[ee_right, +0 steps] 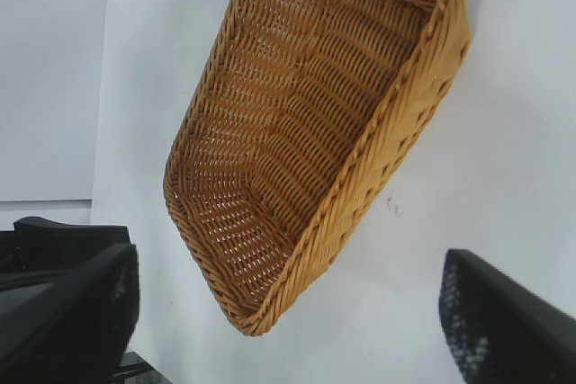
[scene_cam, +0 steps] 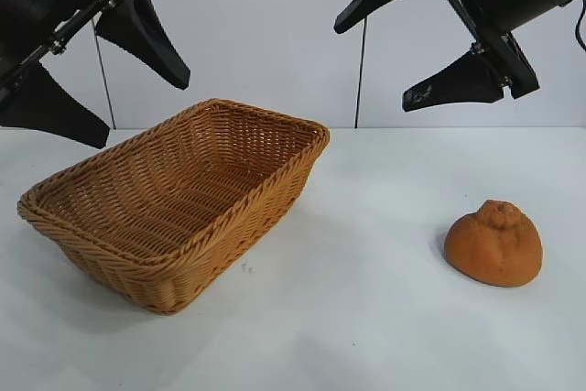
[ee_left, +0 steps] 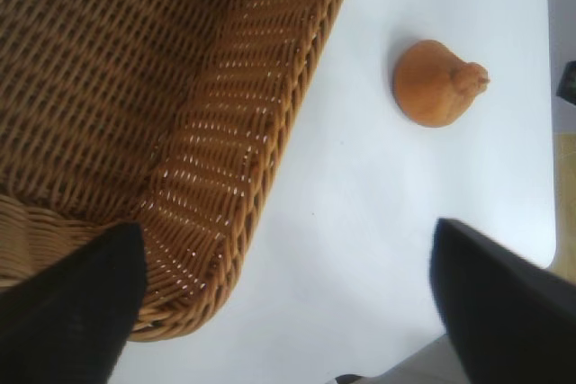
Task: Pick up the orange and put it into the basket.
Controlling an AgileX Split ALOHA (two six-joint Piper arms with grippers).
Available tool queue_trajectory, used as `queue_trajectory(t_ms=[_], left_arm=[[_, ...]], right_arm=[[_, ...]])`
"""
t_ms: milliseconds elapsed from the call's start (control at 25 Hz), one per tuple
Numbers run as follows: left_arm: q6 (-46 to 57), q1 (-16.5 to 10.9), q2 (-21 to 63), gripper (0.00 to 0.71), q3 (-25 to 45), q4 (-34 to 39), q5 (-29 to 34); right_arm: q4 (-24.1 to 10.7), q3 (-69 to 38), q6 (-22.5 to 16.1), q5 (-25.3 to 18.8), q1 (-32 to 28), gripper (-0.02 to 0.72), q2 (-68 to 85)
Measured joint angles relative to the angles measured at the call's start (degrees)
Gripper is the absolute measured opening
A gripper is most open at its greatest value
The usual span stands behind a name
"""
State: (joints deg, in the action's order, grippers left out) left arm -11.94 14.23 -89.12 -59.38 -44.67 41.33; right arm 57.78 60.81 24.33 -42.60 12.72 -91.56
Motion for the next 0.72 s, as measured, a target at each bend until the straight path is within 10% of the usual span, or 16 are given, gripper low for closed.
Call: queue_trajectory(t_ms=[720], left_arm=[[0.0,0.0,0.0,0.610,0.0,0.0,0.0]], right_arm=[[0.0,0.0,0.0,0.4,0.0,0.620,0.0]])
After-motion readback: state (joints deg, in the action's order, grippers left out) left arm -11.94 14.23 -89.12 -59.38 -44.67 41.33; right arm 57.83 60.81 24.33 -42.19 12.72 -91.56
